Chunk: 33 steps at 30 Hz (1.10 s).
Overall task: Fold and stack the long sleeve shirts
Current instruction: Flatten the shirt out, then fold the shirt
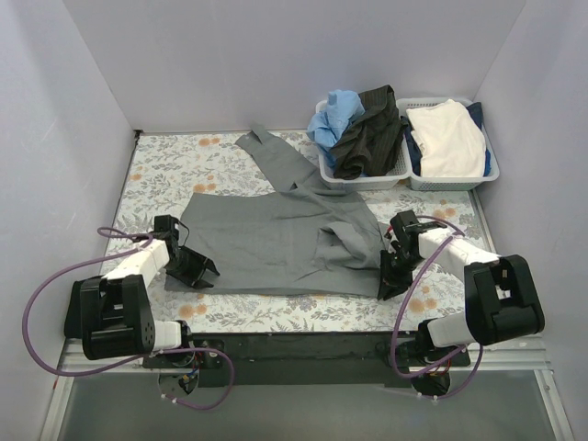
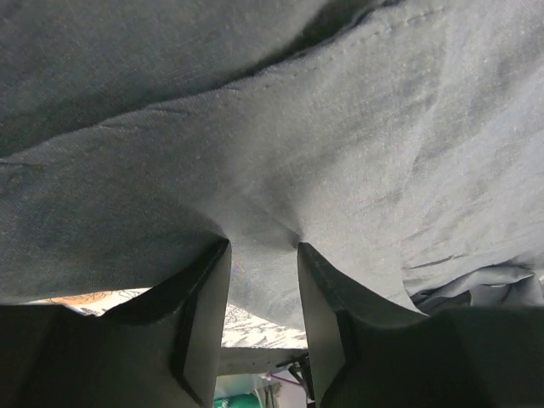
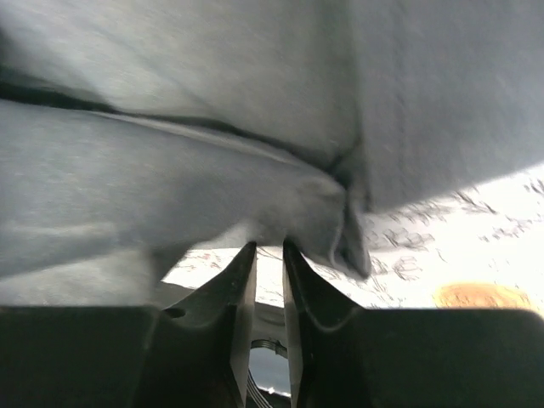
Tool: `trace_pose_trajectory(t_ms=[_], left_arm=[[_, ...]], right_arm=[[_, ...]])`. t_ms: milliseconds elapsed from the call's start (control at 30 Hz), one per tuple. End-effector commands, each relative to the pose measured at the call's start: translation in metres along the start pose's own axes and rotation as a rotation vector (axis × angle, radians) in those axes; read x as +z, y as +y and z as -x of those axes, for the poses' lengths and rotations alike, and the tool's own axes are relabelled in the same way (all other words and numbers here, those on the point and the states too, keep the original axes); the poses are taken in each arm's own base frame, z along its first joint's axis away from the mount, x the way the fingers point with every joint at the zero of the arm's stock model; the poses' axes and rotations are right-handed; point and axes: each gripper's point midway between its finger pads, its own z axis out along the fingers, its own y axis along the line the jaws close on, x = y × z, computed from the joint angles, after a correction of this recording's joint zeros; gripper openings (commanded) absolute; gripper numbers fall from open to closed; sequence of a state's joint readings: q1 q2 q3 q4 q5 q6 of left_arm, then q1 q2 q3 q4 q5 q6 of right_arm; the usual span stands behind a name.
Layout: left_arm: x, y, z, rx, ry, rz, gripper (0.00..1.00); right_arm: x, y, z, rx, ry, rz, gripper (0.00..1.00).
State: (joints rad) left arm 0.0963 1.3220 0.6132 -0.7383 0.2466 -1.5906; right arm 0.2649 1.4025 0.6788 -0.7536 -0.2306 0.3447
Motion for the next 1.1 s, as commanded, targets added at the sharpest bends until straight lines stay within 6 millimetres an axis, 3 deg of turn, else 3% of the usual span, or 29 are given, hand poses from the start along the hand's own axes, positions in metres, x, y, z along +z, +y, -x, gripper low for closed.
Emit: trace_pose_trajectory(t_ms=[0, 133, 267, 300, 367, 433, 533, 667, 733, 833, 967, 1067], left_arm=[[0.003, 0.020, -0.015, -0.089, 0.052, 0.069, 0.37], [-0.008, 0.011, -0.009, -0.101, 0.029, 0.018, 0.36], [-0.042, -0.023, 0.020, 0.002, -0.126, -0.095, 0.38], [-0.058, -0.039, 0.030, 0.029, -0.174, -0.140, 0.40], [-0.075, -0.052, 0.040, 0.091, -0.239, -0.180, 0.42], [-0.087, -0.065, 0.044, 0.124, -0.246, -0.213, 0.45], [-0.091, -0.079, 0.044, 0.157, -0.245, -0.272, 0.51], [-0.094, -0.091, 0.045, 0.184, -0.235, -0.317, 0.61], [-0.095, -0.096, 0.045, 0.208, -0.233, -0.335, 0.65], [-0.094, -0.100, 0.047, 0.233, -0.231, -0.345, 0.69], [-0.093, -0.103, 0.046, 0.256, -0.224, -0.355, 0.74], [-0.087, -0.103, 0.046, 0.267, -0.210, -0.356, 0.75]], right_arm=[[-0.008, -0.014, -0.009, 0.056, -0.004, -0.083, 0.29], [-0.019, -0.014, -0.001, 0.060, -0.055, -0.089, 0.29], [-0.072, 0.002, 0.042, -0.004, -0.312, -0.078, 0.36], [-0.095, 0.012, 0.060, -0.033, -0.400, -0.062, 0.42], [-0.118, 0.022, 0.079, -0.068, -0.490, -0.047, 0.49], [-0.139, 0.039, 0.098, -0.131, -0.553, -0.005, 0.65], [-0.137, 0.063, 0.117, -0.199, -0.525, 0.080, 0.74], [-0.109, 0.096, 0.136, -0.268, -0.447, 0.258, 0.85], [-0.098, 0.099, 0.141, -0.279, -0.427, 0.278, 0.89], [-0.075, 0.101, 0.146, -0.302, -0.358, 0.281, 0.91], [-0.051, 0.122, 0.141, -0.395, -0.292, 0.296, 0.89], [-0.039, 0.142, 0.135, -0.438, -0.259, 0.307, 0.79]])
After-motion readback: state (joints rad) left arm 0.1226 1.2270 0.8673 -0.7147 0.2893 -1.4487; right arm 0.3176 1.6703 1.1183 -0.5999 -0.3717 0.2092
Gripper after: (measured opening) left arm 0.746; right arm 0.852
